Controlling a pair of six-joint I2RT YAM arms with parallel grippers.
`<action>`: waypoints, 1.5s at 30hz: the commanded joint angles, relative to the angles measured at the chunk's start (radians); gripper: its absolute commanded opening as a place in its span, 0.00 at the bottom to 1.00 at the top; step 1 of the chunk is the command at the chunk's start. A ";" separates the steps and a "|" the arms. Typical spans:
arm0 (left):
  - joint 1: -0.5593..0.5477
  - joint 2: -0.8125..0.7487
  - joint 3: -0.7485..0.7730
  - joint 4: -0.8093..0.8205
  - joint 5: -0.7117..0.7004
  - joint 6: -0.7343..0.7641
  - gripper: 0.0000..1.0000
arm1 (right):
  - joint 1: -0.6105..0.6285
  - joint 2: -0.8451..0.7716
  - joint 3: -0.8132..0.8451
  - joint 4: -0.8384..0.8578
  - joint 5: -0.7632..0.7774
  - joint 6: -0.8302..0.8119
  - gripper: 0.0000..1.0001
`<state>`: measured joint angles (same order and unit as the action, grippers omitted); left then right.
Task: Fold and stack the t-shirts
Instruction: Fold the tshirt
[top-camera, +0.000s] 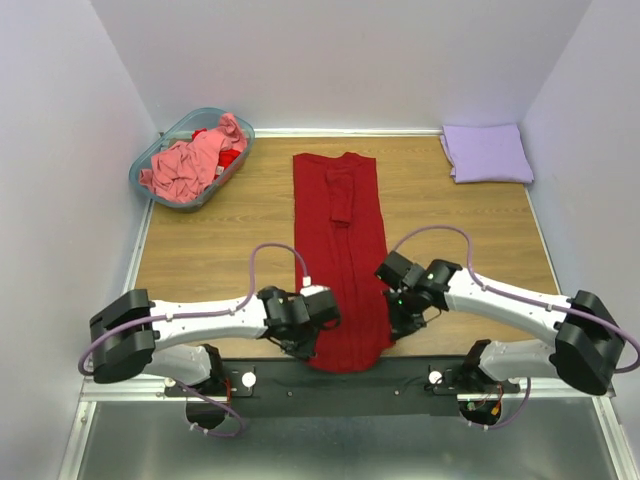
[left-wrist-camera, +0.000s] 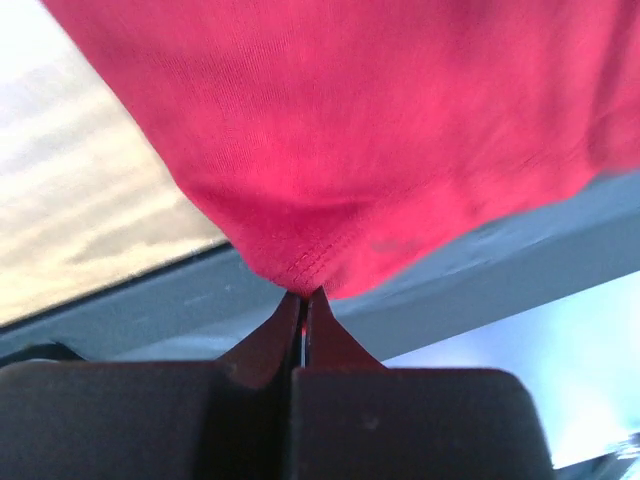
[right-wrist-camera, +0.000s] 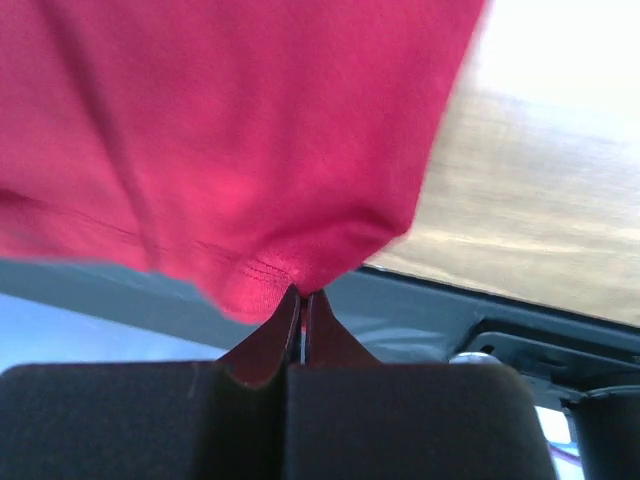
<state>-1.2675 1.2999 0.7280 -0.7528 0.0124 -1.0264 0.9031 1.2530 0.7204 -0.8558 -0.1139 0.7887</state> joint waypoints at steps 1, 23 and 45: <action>0.109 -0.024 0.089 0.032 -0.060 0.084 0.00 | -0.004 0.052 0.175 -0.048 0.196 -0.031 0.00; 0.674 0.328 0.396 0.377 -0.330 0.489 0.00 | -0.375 0.387 0.507 0.270 0.381 -0.410 0.00; 0.746 0.479 0.485 0.475 -0.362 0.511 0.00 | -0.457 0.546 0.602 0.409 0.350 -0.477 0.00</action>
<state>-0.5358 1.7496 1.1843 -0.3099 -0.2974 -0.5236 0.4641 1.7733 1.2881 -0.4797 0.2371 0.3351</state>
